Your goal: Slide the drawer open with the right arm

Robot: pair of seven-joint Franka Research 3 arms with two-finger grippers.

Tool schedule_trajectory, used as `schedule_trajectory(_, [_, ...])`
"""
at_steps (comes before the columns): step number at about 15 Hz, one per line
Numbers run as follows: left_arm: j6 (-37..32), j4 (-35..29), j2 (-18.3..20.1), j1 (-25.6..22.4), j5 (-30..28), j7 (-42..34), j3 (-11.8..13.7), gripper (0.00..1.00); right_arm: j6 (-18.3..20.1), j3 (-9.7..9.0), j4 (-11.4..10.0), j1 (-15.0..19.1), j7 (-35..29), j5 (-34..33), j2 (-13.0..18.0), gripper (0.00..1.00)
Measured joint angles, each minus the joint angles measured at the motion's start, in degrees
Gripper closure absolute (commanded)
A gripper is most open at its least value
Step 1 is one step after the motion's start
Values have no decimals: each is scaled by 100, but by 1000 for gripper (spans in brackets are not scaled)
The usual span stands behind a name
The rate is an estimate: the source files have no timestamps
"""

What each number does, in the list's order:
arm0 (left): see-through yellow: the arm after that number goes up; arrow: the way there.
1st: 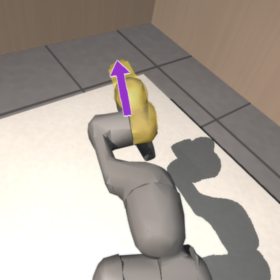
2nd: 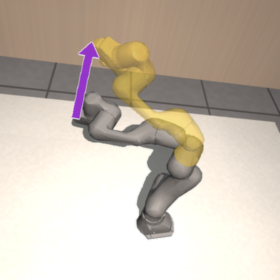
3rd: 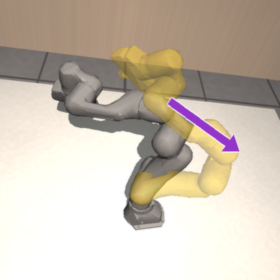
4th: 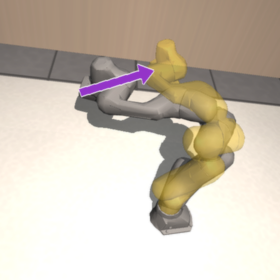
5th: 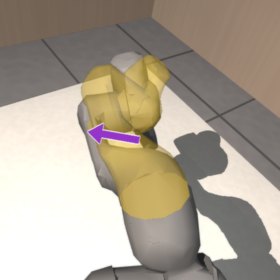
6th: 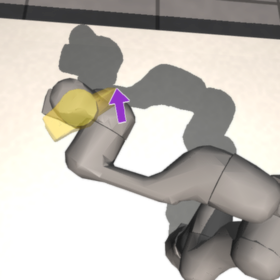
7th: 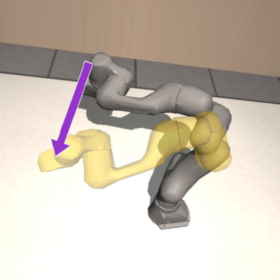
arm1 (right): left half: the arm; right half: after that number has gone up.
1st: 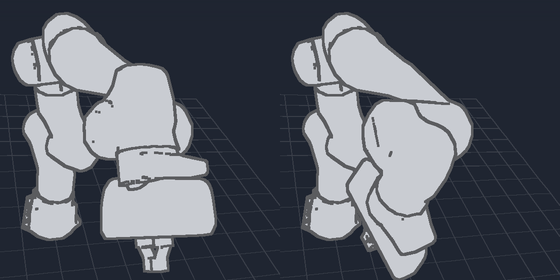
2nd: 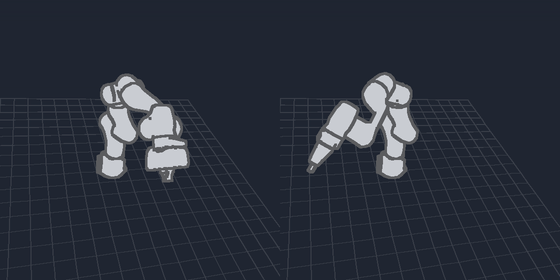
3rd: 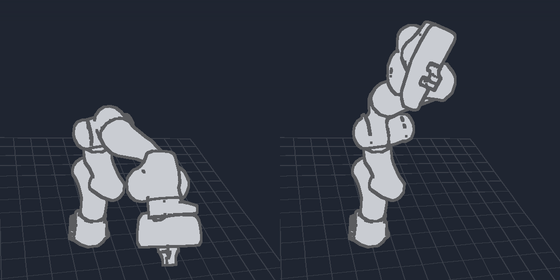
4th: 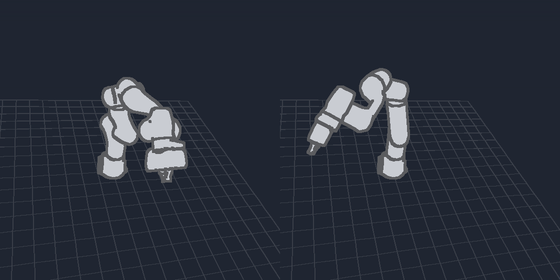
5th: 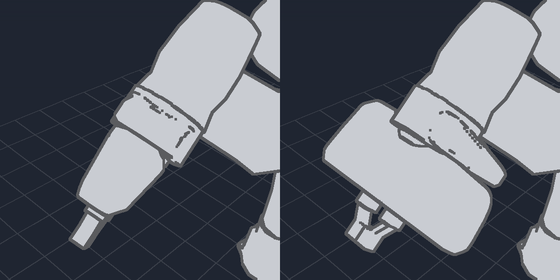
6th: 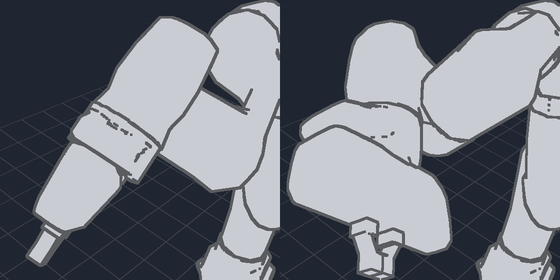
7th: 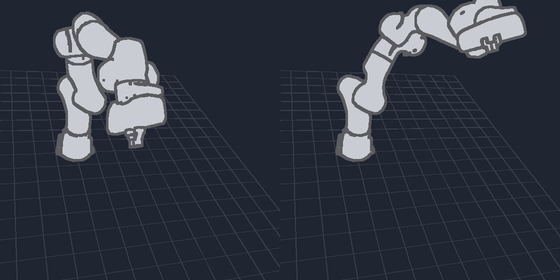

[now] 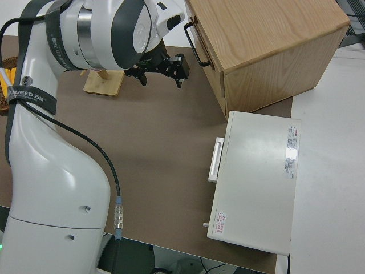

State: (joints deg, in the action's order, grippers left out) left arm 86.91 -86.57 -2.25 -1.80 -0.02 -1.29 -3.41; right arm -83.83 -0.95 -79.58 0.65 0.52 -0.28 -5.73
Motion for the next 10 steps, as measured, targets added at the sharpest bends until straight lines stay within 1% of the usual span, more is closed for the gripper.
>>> schedule_trajectory(2, [0, 0, 0, 0, 0, 0, 0, 7, 0, -6, 21, -3, 0, -21, 0, 15])
schedule_trajectory(6, [0, 0, 0, 0, 0, 0, 0, 7, 0, -103, 179, -74, 0, -429, 14, 17])
schedule_trajectory(8, [0, 0, 0, 0, 0, 0, 0, 7, 0, -130, 211, -238, -37, -747, 23, 17])
schedule_trajectory(10, [0, 0, 0, 0, 0, 0, 0, 7, 0, -143, 220, -493, -298, -1152, 24, 17])
